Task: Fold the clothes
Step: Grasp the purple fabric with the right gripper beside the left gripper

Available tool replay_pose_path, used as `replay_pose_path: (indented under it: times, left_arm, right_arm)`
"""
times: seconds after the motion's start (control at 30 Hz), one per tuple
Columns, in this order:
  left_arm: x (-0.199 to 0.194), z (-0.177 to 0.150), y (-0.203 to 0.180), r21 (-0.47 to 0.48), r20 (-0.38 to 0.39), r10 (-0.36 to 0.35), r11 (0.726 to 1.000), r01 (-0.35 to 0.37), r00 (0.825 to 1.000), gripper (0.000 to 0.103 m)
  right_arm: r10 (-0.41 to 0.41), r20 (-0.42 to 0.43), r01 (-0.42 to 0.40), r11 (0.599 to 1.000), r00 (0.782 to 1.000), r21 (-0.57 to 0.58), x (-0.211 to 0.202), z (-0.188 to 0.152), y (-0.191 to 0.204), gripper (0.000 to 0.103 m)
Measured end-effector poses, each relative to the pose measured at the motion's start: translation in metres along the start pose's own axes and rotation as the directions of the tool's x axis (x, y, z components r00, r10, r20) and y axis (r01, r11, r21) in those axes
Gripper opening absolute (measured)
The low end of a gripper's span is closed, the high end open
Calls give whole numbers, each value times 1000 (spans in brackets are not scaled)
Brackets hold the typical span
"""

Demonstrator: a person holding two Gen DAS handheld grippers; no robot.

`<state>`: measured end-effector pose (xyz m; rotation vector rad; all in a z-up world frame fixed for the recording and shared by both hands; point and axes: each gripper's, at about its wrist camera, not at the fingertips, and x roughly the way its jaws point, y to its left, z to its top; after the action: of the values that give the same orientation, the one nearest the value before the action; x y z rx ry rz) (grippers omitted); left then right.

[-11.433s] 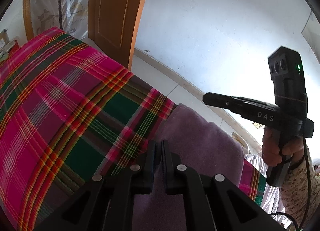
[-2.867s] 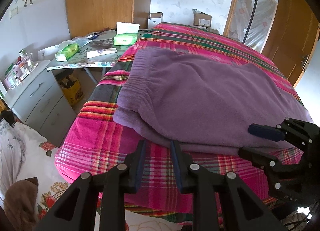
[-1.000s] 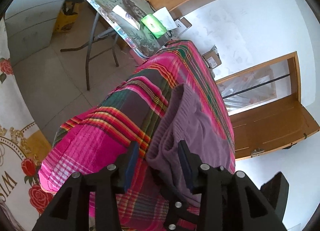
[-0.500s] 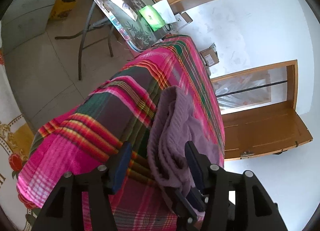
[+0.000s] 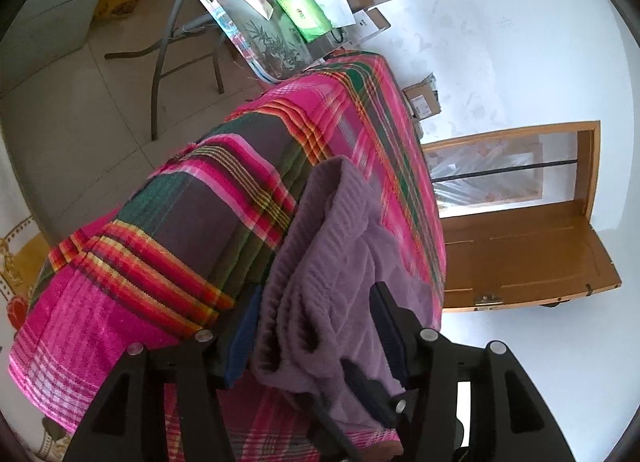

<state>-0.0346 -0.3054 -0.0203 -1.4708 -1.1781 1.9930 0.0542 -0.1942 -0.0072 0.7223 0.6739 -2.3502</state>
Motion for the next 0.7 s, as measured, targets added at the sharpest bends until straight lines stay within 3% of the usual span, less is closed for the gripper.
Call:
replay_pose_path:
  times: [0.13, 0.43, 0.5, 0.57, 0.7]
  left_arm:
    - [0, 2, 1, -9, -7, -1, 1000, 1, 1000, 55]
    - [-1, 4, 5, -10, -29, -38, 999, 37, 999, 55]
    - [0, 6, 5, -18, -30, -43, 999, 43, 999, 55]
    - [0, 7, 6, -21, -28, -46, 999, 45, 999, 55]
    - [6, 12, 5, -30, -35, -58, 998, 57, 998, 55]
  right_arm:
    - [-26, -9, 26, 998, 1000, -53, 9, 5, 8, 35]
    - [-86, -80, 78, 992, 993, -96, 31, 10, 15, 34]
    - [-106, -73, 98, 990, 992, -101, 30, 10, 16, 29]
    - [-127, -62, 120, 987, 990, -106, 28, 10, 16, 16]
    - [-151, -14, 149, 986, 988, -78, 17, 10, 12, 13]
